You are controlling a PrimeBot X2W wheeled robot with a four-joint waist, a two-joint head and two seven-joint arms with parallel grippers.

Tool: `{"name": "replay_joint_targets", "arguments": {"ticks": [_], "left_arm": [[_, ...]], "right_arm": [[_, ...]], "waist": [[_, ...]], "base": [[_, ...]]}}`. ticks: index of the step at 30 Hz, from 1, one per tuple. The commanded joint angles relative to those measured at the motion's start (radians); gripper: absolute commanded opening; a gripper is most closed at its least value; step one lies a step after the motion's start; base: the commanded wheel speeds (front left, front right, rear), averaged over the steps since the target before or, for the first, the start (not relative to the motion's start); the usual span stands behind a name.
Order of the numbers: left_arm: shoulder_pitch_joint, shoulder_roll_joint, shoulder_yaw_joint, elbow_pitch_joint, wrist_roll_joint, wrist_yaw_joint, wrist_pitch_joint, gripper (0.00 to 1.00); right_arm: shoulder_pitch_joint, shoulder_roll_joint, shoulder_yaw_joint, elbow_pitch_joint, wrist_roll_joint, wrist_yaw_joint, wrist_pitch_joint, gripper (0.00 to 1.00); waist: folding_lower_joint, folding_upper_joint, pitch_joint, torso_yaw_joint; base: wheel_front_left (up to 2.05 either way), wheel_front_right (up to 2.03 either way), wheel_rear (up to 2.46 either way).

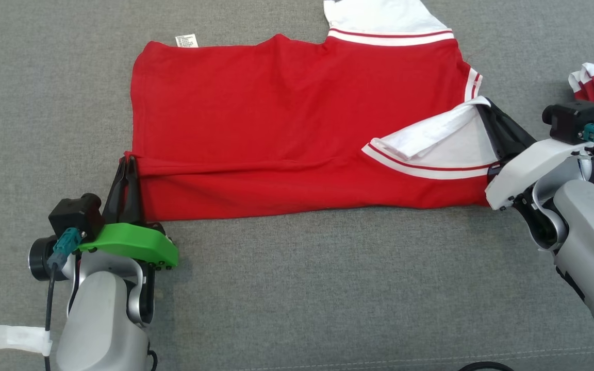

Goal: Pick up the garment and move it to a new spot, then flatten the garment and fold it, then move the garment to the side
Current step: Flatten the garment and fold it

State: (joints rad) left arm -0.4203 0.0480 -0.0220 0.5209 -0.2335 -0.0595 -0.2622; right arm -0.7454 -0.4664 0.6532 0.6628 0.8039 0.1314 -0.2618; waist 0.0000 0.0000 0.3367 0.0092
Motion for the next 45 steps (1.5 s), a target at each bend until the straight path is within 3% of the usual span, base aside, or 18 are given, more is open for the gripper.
{"name": "replay_joint_targets", "arguments": {"ticks": [1,5,6,7,8,18,26,39,40,41,42,45], "left_arm": [[-0.014,0.005,0.000,-0.003,0.000,0.011,-0.003,0.00],[-0.019,0.006,-0.008,0.015,0.006,0.011,-0.003,0.00],[-0.021,0.005,-0.008,0.017,0.005,0.013,-0.003,0.26],[-0.022,0.005,-0.006,0.017,-0.001,0.014,-0.003,0.83],[-0.021,0.006,-0.003,0.018,-0.006,0.015,-0.003,1.00],[0.083,0.005,-0.014,-0.049,-0.039,0.035,-0.003,1.00],[0.175,0.005,-0.009,-0.082,-0.056,0.043,-0.003,1.00],[0.163,0.005,-0.054,-0.077,-0.054,0.042,-0.003,1.00],[0.166,0.005,-0.054,-0.078,-0.052,0.042,-0.003,1.00],[0.169,0.005,-0.053,-0.078,-0.051,0.041,-0.003,1.00],[0.172,0.005,-0.052,-0.078,-0.051,0.041,-0.003,1.00],[0.178,0.005,-0.047,-0.070,-0.061,0.029,-0.003,1.00]], "right_arm": [[-0.011,0.004,-0.007,0.009,-0.008,-0.002,-0.004,0.00],[-0.021,0.019,-0.032,0.031,-0.029,-0.002,-0.004,0.00],[-0.026,0.023,-0.053,0.033,-0.036,-0.002,-0.004,0.13],[-0.026,0.029,-0.072,0.034,-0.047,-0.002,-0.004,0.82],[-0.024,0.035,-0.095,0.036,-0.061,-0.002,-0.004,1.00],[0.155,0.086,-0.300,-0.060,-0.180,-0.002,-0.003,1.00],[0.333,0.116,-0.296,-0.089,-0.161,-0.002,-0.003,1.00],[0.320,0.155,-0.323,0.022,-0.131,-0.002,-0.003,1.00],[0.317,0.158,-0.322,0.029,-0.134,-0.002,-0.003,0.81],[0.318,0.161,-0.313,0.038,-0.136,-0.001,-0.001,0.32],[0.322,0.164,-0.302,0.046,-0.134,-0.001,-0.001,0.00],[0.321,0.154,-0.304,0.042,-0.126,-0.001,-0.001,0.00]], "waist": [[0.0000,0.0000,0.004,0.003],[0.0000,0.0000,0.004,-0.002],[0.0000,0.0000,0.005,-0.004],[0.0000,0.0000,0.006,-0.005],[0.0000,0.0000,0.005,-0.007],[0.0000,0.0000,-0.045,-0.010],[0.0000,0.0000,-0.061,-0.016],[0.0000,0.0000,-0.053,0.019],[0.0000,0.0000,-0.055,0.021],[0.0000,0.0000,-0.056,0.023],[0.0000,0.0000,-0.057,0.024],[0.0000,0.0000,-0.061,0.025]], "base": [[0.00,0.00,0.00],[0.00,0.00,0.00],[0.00,0.00,0.00],[0.00,0.00,0.00],[0.00,0.00,0.00],[0.00,0.00,0.00],[0.00,0.00,0.00],[0.00,0.00,0.00],[0.00,0.00,0.00],[0.00,0.00,0.00],[0.00,0.00,0.00],[0.00,0.00,0.00]]}}
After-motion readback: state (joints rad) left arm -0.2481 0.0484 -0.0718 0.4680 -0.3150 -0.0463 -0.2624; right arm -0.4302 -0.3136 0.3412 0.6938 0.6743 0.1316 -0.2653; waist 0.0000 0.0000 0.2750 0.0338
